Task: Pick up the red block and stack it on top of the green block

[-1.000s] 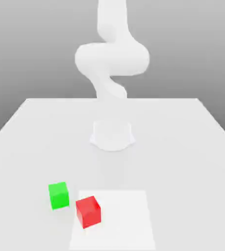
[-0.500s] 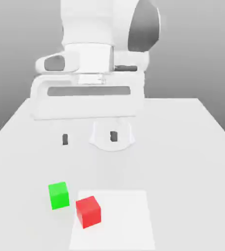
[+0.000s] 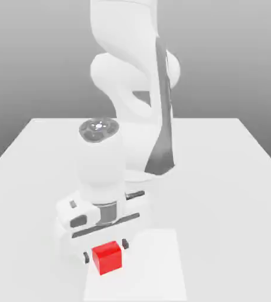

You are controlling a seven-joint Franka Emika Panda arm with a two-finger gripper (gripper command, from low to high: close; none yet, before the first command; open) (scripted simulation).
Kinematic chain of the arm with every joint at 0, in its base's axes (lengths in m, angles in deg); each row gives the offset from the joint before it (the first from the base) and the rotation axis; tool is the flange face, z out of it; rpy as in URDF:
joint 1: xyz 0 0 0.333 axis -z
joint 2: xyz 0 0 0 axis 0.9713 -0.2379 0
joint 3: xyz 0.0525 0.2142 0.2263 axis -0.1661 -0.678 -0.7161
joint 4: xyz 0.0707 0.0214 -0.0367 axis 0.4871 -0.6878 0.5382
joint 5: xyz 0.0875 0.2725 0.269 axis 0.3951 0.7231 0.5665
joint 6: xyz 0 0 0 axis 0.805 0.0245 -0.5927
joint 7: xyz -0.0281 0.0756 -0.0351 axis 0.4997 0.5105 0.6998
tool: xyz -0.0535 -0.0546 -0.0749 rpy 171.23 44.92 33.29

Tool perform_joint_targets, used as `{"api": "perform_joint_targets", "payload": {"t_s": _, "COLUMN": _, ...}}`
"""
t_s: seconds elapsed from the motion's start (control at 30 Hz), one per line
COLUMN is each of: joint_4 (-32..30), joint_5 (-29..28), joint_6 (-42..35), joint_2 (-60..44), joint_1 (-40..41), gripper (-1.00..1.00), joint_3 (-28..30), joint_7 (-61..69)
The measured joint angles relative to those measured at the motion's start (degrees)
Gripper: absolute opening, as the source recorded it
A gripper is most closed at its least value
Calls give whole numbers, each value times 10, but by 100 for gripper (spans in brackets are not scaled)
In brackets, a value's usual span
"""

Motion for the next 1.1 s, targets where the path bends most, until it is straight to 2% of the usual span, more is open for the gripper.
{"api": "perform_joint_targets", "payload": {"t_s": 0.13, "joint_4": 1, "joint_5": 1, "joint_6": 3, "joint_2": -4, "joint_1": 2, "gripper": -100, "joint_3": -2, "joint_7": 1}}
{"api": "perform_joint_targets", "payload": {"t_s": 0.37, "joint_4": -20, "joint_5": -66, "joint_6": -95, "joint_2": 117, "joint_1": -6, "gripper": -100, "joint_3": 30, "joint_7": -23}}
{"api": "perform_joint_targets", "payload": {"t_s": 0.53, "joint_4": -39, "joint_5": -119, "joint_6": -116, "joint_2": 163, "joint_1": 33, "gripper": -100, "joint_3": 45, "joint_7": 86}}
{"api": "perform_joint_targets", "payload": {"t_s": 0.73, "joint_4": -62, "joint_5": -148, "joint_6": -134, "joint_2": 209, "joint_1": 56, "gripper": -100, "joint_3": 71, "joint_7": 252}}
{"api": "perform_joint_targets", "payload": {"t_s": 1.0, "joint_4": -96, "joint_5": -149, "joint_6": -149, "joint_2": 252, "joint_1": 58, "gripper": -100, "joint_3": 130, "joint_7": 498}}
{"api": "perform_joint_targets", "payload": {"t_s": 1.1, "joint_4": -97, "joint_5": -116, "joint_6": -141, "joint_2": 237, "joint_1": 44, "gripper": -100, "joint_3": 141, "joint_7": 548}}
